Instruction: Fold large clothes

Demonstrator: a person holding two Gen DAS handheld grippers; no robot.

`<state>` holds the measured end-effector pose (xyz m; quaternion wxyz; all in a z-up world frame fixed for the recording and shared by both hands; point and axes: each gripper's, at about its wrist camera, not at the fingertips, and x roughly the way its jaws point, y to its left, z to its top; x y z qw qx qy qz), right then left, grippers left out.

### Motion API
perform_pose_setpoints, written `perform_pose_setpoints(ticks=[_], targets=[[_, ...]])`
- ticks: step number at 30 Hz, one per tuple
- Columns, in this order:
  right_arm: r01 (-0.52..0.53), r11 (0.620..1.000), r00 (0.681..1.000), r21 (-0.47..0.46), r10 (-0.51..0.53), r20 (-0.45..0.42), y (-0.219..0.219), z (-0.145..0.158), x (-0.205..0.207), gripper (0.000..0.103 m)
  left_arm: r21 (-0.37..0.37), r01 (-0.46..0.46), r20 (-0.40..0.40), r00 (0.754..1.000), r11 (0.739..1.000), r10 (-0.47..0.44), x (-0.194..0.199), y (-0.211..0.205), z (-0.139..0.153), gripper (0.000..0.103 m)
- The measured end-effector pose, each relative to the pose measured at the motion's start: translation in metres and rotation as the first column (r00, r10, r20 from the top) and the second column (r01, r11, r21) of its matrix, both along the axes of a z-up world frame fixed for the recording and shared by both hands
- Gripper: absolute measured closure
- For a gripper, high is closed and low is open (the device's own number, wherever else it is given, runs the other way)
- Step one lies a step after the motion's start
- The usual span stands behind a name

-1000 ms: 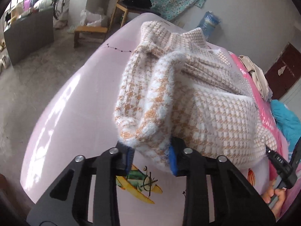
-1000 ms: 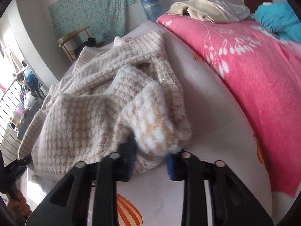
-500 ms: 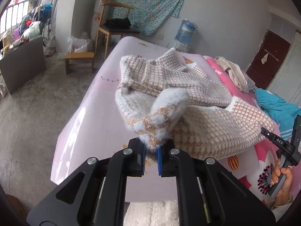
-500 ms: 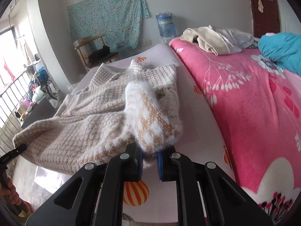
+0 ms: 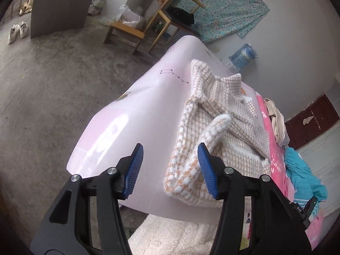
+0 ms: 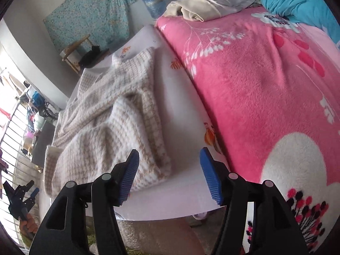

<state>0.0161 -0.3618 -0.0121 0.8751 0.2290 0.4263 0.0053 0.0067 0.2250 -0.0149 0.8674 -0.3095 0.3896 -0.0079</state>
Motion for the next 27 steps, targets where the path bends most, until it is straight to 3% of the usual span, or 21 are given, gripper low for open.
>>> perform_pose_setpoints(ticks=[4,9,11,14,16,18,20,21,24,27], targets=[[-0.217,0.975,0.974,0.037,0.214,0.071,0.049,0.011,0.036,0.045,0.072,0.189,0.058,0.979,0.979,-0.194,0.03,-0.051,0.017,0.052],[-0.361,0.931,0.932,0.051,0.359,0.045,0.09,-0.004,0.079,0.045,0.175,0.396,0.01,0.915,0.901,-0.404,0.07,-0.122,0.01,0.051],[-0.359,0.931,0.933,0.063,0.359,0.011,0.089,-0.016,0.09,0.045,0.196,0.396,-0.036,0.917,0.897,-0.397,0.083,-0.128,-0.004,0.049],[-0.276,0.961,0.958,0.002,0.275,-0.08,0.071,-0.036,0.102,0.045,0.2,0.293,-0.114,0.955,0.935,-0.275,0.096,-0.102,-0.026,0.049],[-0.241,0.967,0.963,0.081,0.248,-0.101,0.053,-0.044,0.105,0.045,0.137,0.235,-0.111,0.969,0.962,-0.221,0.095,-0.08,-0.031,0.049],[-0.23,0.968,0.965,0.101,0.24,-0.103,0.05,-0.039,0.105,0.045,0.137,0.232,-0.096,0.971,0.963,-0.22,0.092,-0.078,-0.024,0.049],[-0.261,0.965,0.961,0.032,0.263,-0.089,0.06,-0.028,0.104,0.045,0.175,0.264,-0.08,0.964,0.949,-0.253,0.088,-0.088,-0.013,0.045],[-0.294,0.955,0.953,0.027,0.296,-0.07,0.068,-0.023,0.103,0.045,0.16,0.297,-0.063,0.955,0.941,-0.29,0.087,-0.093,-0.009,0.045],[-0.409,0.91,0.911,0.067,0.412,-0.035,0.092,-0.019,0.103,0.045,0.123,0.402,-0.044,0.916,0.907,-0.4,0.084,-0.12,-0.002,0.045],[-0.442,0.896,0.893,0.029,0.443,-0.076,0.112,-0.03,0.109,0.045,0.249,0.438,-0.14,0.899,0.864,-0.415,0.086,-0.15,-0.014,0.052]])
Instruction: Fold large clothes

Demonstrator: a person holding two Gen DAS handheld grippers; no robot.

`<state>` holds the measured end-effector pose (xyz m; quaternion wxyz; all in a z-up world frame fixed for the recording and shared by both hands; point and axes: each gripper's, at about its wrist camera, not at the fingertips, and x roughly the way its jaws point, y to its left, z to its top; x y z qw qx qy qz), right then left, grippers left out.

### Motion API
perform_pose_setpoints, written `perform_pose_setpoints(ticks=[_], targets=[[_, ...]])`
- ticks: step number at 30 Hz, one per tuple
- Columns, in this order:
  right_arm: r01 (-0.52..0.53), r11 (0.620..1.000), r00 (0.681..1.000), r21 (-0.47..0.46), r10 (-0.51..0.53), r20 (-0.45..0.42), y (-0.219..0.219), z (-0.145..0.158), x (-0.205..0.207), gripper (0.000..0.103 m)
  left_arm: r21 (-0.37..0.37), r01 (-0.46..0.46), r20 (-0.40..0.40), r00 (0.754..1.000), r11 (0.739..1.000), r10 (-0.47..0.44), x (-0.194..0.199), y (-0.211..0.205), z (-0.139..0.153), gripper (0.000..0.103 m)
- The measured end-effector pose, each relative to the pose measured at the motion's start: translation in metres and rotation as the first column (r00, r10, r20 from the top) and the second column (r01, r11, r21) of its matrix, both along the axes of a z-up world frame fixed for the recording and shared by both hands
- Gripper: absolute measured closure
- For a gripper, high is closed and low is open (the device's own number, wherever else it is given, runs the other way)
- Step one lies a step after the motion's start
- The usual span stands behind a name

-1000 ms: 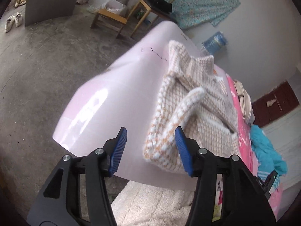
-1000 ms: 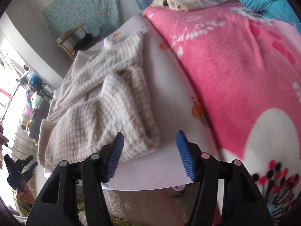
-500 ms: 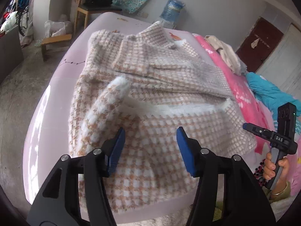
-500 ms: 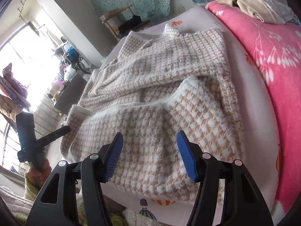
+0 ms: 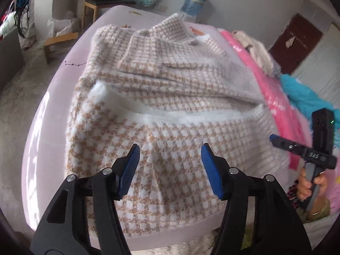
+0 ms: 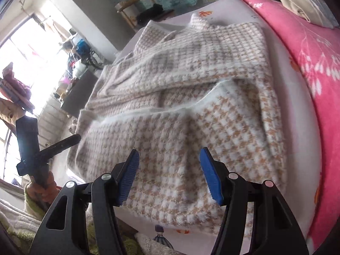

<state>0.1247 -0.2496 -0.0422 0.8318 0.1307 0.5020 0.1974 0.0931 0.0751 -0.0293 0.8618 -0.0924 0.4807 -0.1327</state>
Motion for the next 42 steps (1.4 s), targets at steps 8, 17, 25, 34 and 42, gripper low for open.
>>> perform_pose_setpoints(ticks=[8,17,25,34,42], targets=[[0.005,0.995,1.0,-0.1,-0.006,-0.016,0.017,-0.013,0.001,0.092,0.153,-0.007,-0.005,1.0,0.988,0.008,-0.002,-0.016,-0.015,0.092],[0.054,0.992,0.993,-0.114,-0.041,0.115,0.018,0.028,0.006,0.098,0.142,-0.022,0.12,0.993,0.99,0.005,0.002,-0.011,0.021,0.1],[0.051,0.995,0.999,-0.08,-0.052,-0.01,0.015,-0.016,0.021,0.095,0.162,0.003,0.051,0.999,0.987,-0.011,0.015,-0.014,-0.012,0.093],[0.173,0.967,0.979,-0.189,-0.148,0.138,-0.029,0.018,0.029,0.06,0.202,-0.134,0.15,0.983,0.97,0.104,0.015,0.031,0.016,0.063],[0.142,0.971,0.99,-0.192,-0.138,0.034,-0.04,-0.012,0.053,0.06,0.22,-0.148,0.083,0.988,0.964,0.132,0.031,0.046,0.005,0.043]])
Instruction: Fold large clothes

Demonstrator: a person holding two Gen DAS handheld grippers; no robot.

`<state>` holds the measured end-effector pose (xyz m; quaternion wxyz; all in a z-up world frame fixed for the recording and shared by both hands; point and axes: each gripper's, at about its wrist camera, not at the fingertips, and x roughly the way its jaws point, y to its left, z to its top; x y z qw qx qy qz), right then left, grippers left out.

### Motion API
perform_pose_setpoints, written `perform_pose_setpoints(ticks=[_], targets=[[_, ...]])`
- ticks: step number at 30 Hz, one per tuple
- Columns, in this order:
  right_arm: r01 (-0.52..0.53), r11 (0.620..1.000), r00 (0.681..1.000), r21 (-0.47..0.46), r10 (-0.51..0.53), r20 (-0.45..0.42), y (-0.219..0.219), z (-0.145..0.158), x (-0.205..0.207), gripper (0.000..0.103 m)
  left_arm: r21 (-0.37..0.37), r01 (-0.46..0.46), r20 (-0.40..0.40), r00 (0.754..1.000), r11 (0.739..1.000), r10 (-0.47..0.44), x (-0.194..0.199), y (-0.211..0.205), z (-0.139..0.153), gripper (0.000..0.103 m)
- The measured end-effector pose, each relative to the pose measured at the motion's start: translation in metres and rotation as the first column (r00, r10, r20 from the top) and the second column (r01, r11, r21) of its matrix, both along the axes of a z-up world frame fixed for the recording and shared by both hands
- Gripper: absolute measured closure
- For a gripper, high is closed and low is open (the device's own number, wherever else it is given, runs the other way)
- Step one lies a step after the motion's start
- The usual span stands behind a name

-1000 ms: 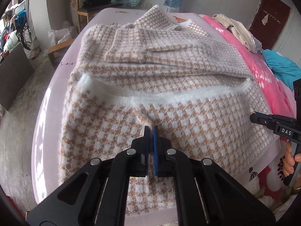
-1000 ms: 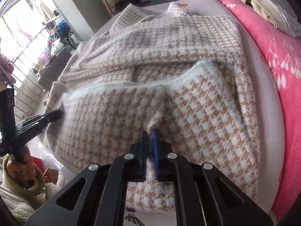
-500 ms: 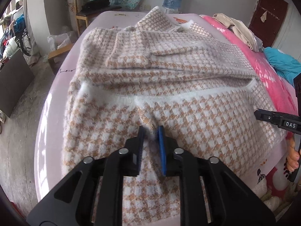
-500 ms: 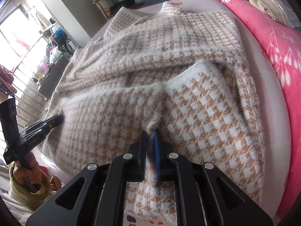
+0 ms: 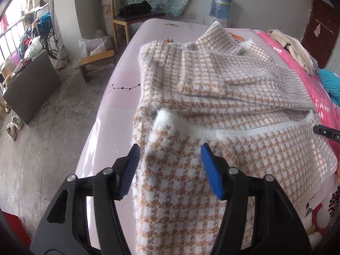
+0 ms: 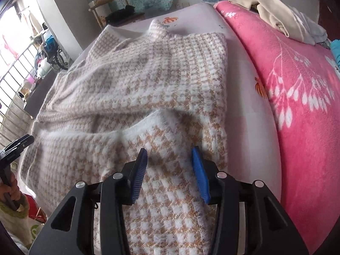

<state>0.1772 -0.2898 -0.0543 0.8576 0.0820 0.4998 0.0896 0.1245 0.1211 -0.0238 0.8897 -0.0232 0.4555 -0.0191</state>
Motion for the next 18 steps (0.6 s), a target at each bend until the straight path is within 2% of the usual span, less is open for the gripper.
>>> perform_pose_setpoints(ticks=[4,8,10,11,15,18], targets=[[0.013,0.999,1.0,0.041,-0.013,0.0,-0.006,0.004,-0.004,0.06,-0.002,-0.01,-0.008,1.0,1.0,0.01,0.002,0.002,-0.005,0.043],[0.008,0.999,1.0,0.037,-0.008,0.011,-0.006,0.006,-0.009,0.06,-0.014,-0.019,0.009,1.0,1.0,0.019,0.006,0.006,-0.006,0.043],[0.006,1.0,1.0,0.009,-0.006,0.01,-0.004,0.004,-0.009,0.06,-0.016,-0.016,0.015,1.0,1.0,0.017,0.008,0.006,-0.006,0.046],[0.001,1.0,1.0,0.002,-0.001,0.013,-0.002,0.004,-0.01,0.06,-0.017,-0.011,0.019,1.0,1.0,0.011,0.008,0.005,-0.005,0.053],[-0.015,0.998,0.999,-0.066,0.017,0.036,0.006,0.004,-0.014,0.061,-0.006,0.012,0.042,0.999,1.0,-0.012,0.006,0.0,0.0,0.056],[-0.02,0.993,0.998,-0.112,0.026,0.049,0.012,0.003,-0.015,0.066,0.018,0.01,0.04,0.999,1.0,-0.011,0.007,-0.003,-0.002,0.061]])
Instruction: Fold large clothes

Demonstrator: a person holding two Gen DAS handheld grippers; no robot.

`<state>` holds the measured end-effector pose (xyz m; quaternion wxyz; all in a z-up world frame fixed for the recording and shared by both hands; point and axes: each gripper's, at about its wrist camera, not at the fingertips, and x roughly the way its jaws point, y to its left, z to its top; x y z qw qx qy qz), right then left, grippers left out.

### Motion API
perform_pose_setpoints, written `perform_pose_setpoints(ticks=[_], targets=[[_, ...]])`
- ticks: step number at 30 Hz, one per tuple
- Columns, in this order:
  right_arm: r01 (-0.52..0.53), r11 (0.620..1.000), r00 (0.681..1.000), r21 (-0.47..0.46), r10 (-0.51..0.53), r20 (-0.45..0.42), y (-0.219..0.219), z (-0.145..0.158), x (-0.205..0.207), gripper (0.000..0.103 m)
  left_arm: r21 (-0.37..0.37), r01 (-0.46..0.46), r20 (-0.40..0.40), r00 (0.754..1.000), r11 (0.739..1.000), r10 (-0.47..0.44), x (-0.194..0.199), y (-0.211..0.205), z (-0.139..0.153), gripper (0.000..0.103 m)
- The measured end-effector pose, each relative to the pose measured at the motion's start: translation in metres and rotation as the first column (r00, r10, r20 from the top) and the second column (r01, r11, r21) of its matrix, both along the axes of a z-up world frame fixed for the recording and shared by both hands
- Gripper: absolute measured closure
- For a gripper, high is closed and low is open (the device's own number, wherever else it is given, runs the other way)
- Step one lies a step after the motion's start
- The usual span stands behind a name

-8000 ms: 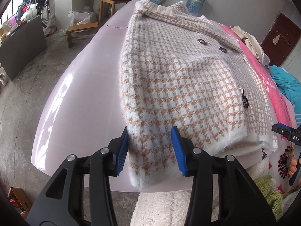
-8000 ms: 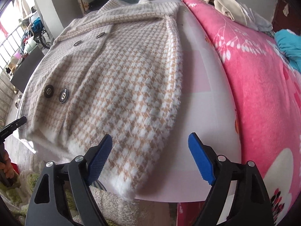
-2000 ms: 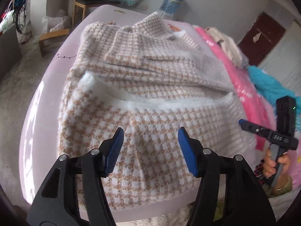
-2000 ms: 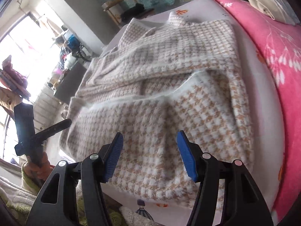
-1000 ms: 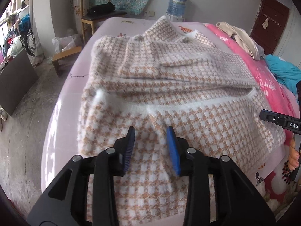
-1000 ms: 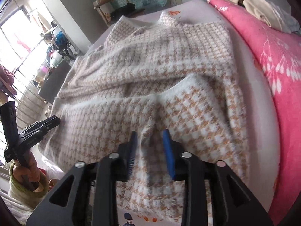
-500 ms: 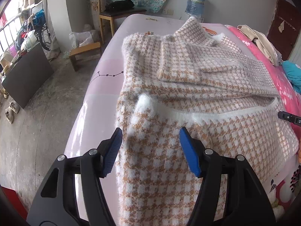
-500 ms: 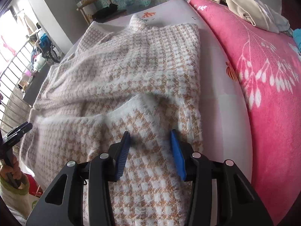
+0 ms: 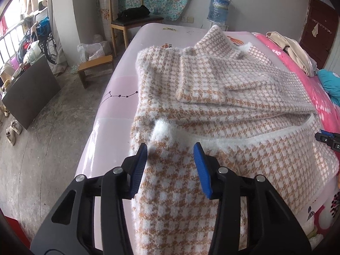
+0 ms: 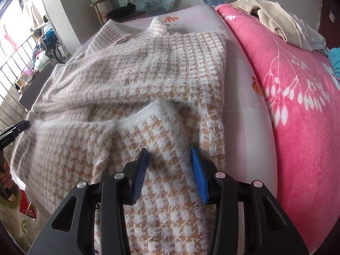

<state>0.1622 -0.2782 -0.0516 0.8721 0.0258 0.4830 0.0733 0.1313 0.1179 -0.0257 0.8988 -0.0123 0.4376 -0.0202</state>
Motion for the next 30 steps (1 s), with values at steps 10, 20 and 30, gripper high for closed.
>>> perform_pose_setpoints(ticks=[10,20,30], targets=[[0.024,0.998,0.993,-0.065,-0.017,0.114,0.008,0.023,-0.016,0.096,0.048,-0.018,0.031,0.999,0.999,0.016,-0.004,-0.002,0.005,0.096],[0.091,0.995,0.972,-0.048,-0.078,0.22,-0.01,0.058,-0.003,0.096,0.038,-0.015,0.199,0.98,0.999,0.007,0.012,-0.007,0.052,0.097],[0.105,0.994,0.993,0.007,-0.105,0.05,-0.017,-0.004,0.021,0.094,0.115,-0.016,0.091,0.996,0.993,0.005,0.034,-0.011,-0.007,0.093]])
